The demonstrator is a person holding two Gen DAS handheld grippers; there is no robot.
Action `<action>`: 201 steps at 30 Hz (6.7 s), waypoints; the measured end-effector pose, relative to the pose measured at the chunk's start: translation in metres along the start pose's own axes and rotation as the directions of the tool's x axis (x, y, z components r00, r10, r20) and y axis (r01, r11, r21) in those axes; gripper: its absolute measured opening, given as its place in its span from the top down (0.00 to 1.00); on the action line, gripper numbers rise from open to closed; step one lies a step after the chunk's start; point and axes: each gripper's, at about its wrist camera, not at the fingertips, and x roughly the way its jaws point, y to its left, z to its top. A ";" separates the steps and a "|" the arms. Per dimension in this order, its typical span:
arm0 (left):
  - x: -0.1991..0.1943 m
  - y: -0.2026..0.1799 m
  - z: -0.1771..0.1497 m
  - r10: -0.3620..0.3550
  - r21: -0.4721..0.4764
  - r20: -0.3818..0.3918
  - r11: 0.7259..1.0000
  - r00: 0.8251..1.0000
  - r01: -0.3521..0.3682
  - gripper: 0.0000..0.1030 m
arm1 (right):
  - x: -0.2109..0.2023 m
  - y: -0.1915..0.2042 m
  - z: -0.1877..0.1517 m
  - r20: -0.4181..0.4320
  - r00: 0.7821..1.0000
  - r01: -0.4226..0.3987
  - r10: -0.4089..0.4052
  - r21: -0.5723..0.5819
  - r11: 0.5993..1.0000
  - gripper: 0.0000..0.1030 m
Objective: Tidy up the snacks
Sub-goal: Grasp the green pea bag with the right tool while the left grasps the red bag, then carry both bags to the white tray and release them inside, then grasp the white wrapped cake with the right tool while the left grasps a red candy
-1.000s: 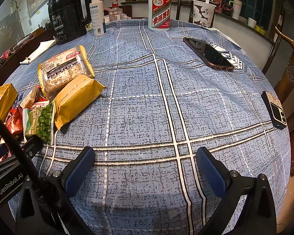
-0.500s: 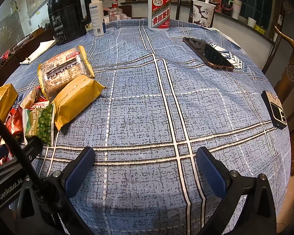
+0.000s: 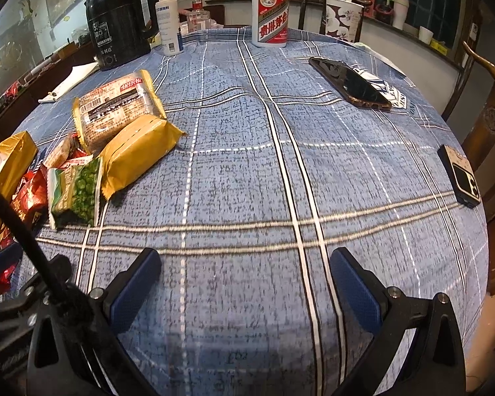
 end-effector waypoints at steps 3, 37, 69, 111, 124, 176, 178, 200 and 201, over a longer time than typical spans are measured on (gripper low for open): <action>-0.035 0.010 -0.002 -0.056 0.010 0.091 0.998 0.994 0.055 0.12 | -0.010 0.001 -0.005 0.012 1.000 -0.023 0.023 -0.002 1.000 0.13; -0.028 0.064 0.024 -0.111 0.185 0.090 0.978 0.990 0.093 0.27 | 0.006 0.093 0.042 -0.038 0.947 -0.320 0.319 -0.012 0.947 0.61; -0.049 0.080 0.026 -0.098 0.153 0.123 0.985 0.988 0.078 0.73 | -0.027 0.043 0.002 0.011 0.810 -0.583 0.587 0.128 0.802 0.79; -0.132 0.285 -0.063 -0.004 -0.332 0.282 0.938 0.959 0.101 0.39 | -0.053 0.217 -0.006 0.048 0.802 -0.590 0.595 -0.089 0.803 0.86; -0.140 0.255 -0.062 -0.039 -0.285 0.299 0.950 0.954 0.128 0.37 | -0.002 0.255 0.009 -0.098 0.837 -0.547 0.539 -0.103 0.831 0.87; -0.090 0.087 -0.041 -0.273 0.076 0.115 0.961 0.955 0.265 0.41 | -0.041 0.108 -0.042 -0.065 0.908 -0.416 0.414 -0.246 0.875 0.89; -0.079 0.076 -0.038 -0.270 0.118 0.084 0.958 0.959 0.260 0.44 | -0.042 0.099 -0.044 -0.056 0.904 -0.424 0.424 -0.242 0.872 0.88; -0.011 0.031 -0.022 -0.232 0.281 -0.057 0.930 0.971 0.239 0.74 | -0.064 0.072 -0.075 -0.010 0.910 -0.411 0.414 -0.155 0.898 0.58; -0.010 0.030 -0.021 -0.230 0.279 -0.054 0.931 0.972 0.236 0.74 | -0.063 0.074 -0.075 -0.013 0.910 -0.412 0.415 -0.151 0.899 0.58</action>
